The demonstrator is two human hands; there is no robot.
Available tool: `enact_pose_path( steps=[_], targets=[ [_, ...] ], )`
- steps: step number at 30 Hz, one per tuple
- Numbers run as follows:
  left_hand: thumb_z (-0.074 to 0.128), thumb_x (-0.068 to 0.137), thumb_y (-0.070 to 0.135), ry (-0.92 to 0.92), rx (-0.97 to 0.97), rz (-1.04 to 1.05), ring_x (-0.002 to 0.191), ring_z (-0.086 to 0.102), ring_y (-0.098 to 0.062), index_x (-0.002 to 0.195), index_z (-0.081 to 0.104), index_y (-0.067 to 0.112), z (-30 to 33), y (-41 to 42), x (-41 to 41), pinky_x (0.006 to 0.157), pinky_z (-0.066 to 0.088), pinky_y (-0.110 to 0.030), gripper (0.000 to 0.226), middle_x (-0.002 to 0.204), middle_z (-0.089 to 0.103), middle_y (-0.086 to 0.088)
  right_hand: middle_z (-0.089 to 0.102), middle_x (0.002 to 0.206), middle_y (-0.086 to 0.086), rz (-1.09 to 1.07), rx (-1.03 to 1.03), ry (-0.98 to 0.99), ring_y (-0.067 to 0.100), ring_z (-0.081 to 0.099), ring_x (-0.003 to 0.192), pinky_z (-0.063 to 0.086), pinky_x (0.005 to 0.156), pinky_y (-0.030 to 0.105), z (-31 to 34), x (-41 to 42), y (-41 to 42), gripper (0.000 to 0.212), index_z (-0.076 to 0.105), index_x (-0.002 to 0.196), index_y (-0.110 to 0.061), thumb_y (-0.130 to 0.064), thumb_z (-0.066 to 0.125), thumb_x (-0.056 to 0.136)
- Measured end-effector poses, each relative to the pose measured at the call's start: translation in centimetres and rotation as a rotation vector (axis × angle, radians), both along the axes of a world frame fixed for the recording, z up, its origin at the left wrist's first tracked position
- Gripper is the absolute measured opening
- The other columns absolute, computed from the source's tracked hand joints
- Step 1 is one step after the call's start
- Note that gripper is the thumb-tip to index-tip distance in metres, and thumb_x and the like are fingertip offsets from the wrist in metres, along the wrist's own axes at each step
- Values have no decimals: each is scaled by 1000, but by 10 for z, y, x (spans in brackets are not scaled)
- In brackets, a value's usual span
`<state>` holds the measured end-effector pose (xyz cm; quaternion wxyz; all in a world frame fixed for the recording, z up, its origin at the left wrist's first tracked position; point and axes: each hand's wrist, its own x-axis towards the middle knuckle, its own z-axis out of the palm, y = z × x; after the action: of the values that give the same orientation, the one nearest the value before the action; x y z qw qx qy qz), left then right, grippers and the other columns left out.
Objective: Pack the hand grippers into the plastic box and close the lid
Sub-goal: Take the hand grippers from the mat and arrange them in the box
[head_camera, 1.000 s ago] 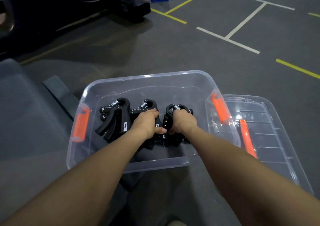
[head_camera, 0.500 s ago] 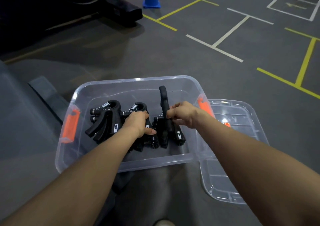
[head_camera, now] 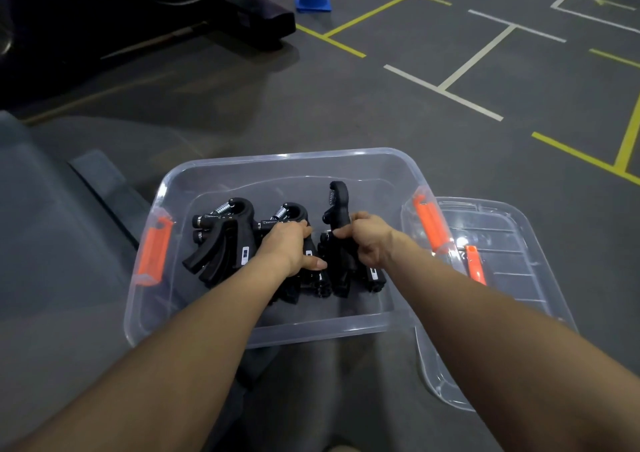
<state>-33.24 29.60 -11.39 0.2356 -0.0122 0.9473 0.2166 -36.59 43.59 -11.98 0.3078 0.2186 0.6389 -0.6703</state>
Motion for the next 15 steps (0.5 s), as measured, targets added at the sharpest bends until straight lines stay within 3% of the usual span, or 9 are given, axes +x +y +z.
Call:
enact_pose_path(
  steps=[3,5,8,11,13,15],
  targets=[
    [73,77,36,-2,-5,-3,146,19,-21,146,31,15,-1,0,-1,120,20,-33,84,157,21,4,59,76,14,14,111,3,34,61,80,50,89,56,-6,0,3,22,57,79,-4,14,47,89],
    [74,76,34,-5,7,8,146,19,-20,146,31,14,-1,-1,-1,120,19,-33,84,157,22,4,63,85,18,17,180,16,37,62,94,48,94,56,-7,-1,5,17,61,90,2,13,48,89],
    [75,76,33,-1,20,14,146,20,-20,145,31,14,-2,-1,0,120,19,-32,84,157,22,4,63,108,21,19,313,32,38,61,111,48,96,52,-11,-4,8,31,57,120,3,8,52,89],
    [74,77,33,-4,15,5,146,20,-20,146,30,14,-1,-1,0,120,19,-33,84,157,21,5,61,107,22,88,416,28,36,58,118,48,99,44,-12,-6,14,22,61,110,0,3,54,90],
    [74,77,32,-5,23,8,146,20,-20,146,30,15,-1,0,0,120,19,-33,84,157,21,5,58,127,22,105,449,24,34,54,123,47,100,39,-15,-8,18,33,56,123,2,0,52,91],
    [74,77,32,-7,30,11,146,20,-20,146,30,15,0,0,1,119,19,-32,84,157,21,5,59,128,21,88,508,40,32,56,121,47,102,39,-21,-9,20,35,55,125,2,0,52,90]
  ],
)
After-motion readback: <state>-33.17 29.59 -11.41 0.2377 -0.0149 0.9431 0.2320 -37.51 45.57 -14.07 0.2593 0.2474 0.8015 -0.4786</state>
